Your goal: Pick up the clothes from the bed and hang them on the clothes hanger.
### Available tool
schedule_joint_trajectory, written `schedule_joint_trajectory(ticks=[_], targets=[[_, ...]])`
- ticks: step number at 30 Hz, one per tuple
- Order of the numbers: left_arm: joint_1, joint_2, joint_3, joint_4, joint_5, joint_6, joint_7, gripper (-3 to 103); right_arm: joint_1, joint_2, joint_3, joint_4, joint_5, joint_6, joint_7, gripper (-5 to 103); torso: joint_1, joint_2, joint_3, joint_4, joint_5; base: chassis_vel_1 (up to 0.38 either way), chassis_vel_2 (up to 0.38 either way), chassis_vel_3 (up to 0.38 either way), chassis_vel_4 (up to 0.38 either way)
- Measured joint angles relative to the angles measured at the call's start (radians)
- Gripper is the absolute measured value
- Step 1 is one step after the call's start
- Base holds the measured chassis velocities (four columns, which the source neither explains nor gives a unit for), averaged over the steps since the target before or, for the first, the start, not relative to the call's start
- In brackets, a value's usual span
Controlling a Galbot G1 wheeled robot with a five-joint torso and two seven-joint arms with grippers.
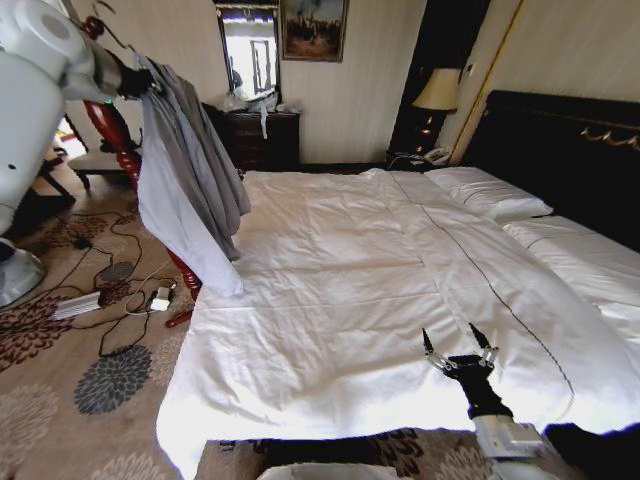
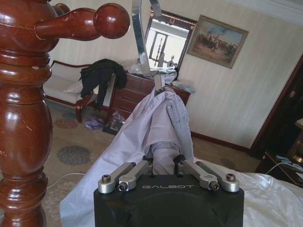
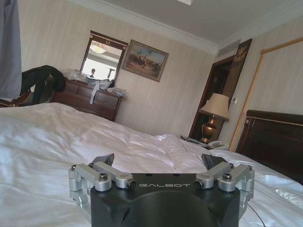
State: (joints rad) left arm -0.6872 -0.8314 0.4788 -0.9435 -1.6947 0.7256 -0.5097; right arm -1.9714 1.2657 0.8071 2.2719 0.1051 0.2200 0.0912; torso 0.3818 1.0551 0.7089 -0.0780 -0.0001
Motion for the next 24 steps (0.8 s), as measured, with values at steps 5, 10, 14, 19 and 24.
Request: schedule_joint_trajectory(ticks=[5, 10, 14, 19, 24], targets=[[-0.001, -0.012, -0.001, 0.023, 0.011, 0.001, 0.007, 16, 0.0, 0.0, 0.0, 0.0, 0.0, 0.0, 0.0, 100, 0.0, 0.0, 0.0, 0.0, 0.0, 0.0, 0.0, 0.0, 0.0], [0.006, -0.009, -0.025, 0.016, 0.017, 0.001, 0.007, 16, 0.0, 0.0, 0.0, 0.0, 0.0, 0.0, 0.0, 100, 0.0, 0.0, 0.0, 0.0001, 0.0, 0.0, 0.0, 0.0, 0.0], [0.004, 0.0, -0.027, 0.016, 0.017, 0.003, 0.003, 16, 0.0, 0.0, 0.0, 0.0, 0.0, 0.0, 0.0, 100, 0.0, 0.0, 0.0, 0.0001, 0.0, 0.0, 0.0, 0.0, 0.0], [0.008, 0.018, -0.027, 0.008, 0.012, 0.006, -0.008, 16, 0.0, 0.0, 0.0, 0.0, 0.0, 0.0, 0.0, 100, 0.0, 0.0, 0.0, 0.0002, 0.0001, 0.0, 0.0, 0.0, 0.0], [0.01, 0.015, -0.025, 0.034, 0.013, 0.008, -0.009, 16, 0.0, 0.0, 0.0, 0.0, 0.0, 0.0, 0.0, 100, 0.0, 0.0, 0.0, 0.0003, -0.0001, 0.0, 0.0, 0.0, 0.0]])
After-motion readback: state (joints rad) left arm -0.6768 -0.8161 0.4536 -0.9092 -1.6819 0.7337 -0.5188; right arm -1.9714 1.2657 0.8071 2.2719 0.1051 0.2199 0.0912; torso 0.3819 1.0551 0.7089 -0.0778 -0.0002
